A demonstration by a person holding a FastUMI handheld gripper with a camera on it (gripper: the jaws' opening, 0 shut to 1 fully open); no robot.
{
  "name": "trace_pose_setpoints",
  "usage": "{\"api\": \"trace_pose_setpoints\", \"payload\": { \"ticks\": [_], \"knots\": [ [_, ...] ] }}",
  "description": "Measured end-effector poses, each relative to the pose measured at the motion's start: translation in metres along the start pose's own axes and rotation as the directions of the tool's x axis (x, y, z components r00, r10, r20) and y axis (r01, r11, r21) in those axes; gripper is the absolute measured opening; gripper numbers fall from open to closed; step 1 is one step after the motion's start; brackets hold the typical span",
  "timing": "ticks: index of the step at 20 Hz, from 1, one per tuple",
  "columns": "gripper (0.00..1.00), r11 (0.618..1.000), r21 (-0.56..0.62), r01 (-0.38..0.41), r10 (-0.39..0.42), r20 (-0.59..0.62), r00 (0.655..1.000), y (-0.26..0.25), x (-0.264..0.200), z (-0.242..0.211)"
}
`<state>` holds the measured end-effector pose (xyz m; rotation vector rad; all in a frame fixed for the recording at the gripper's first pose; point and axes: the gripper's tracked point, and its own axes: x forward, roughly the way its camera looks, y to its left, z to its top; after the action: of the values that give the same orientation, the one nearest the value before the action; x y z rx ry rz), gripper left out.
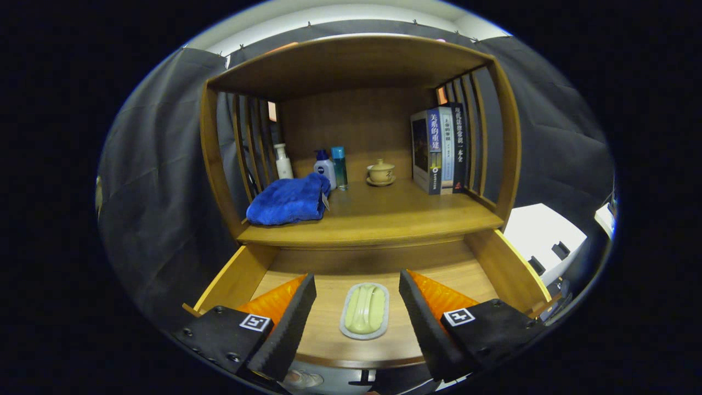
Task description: Pull open the drawer, take out the items inside it, and place them on the countertop above the cabinet.
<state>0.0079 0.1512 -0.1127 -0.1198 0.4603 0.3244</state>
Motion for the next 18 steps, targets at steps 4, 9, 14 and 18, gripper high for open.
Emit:
{"api": "trace_pose_setpoints", "payload": {
  "ticks": [4, 9, 14, 18],
  "knots": [
    [0.99, 1.000, 0.019, 0.000, 0.003, -0.138, 0.990, 0.001, 0.026, -0.011],
    [0.97, 0.998, 0.053, -0.021, 0.040, -0.375, 0.926, 0.010, 0.047, -0.041],
    [0.82, 0.997, 0.083, -0.010, 0.053, -0.532, 0.845, 0.013, 0.065, -0.063],
    [0.75, 0.999, 0.048, 0.021, 0.011, -0.583, 0.812, 0.003, 0.076, -0.074]
  ]
}}
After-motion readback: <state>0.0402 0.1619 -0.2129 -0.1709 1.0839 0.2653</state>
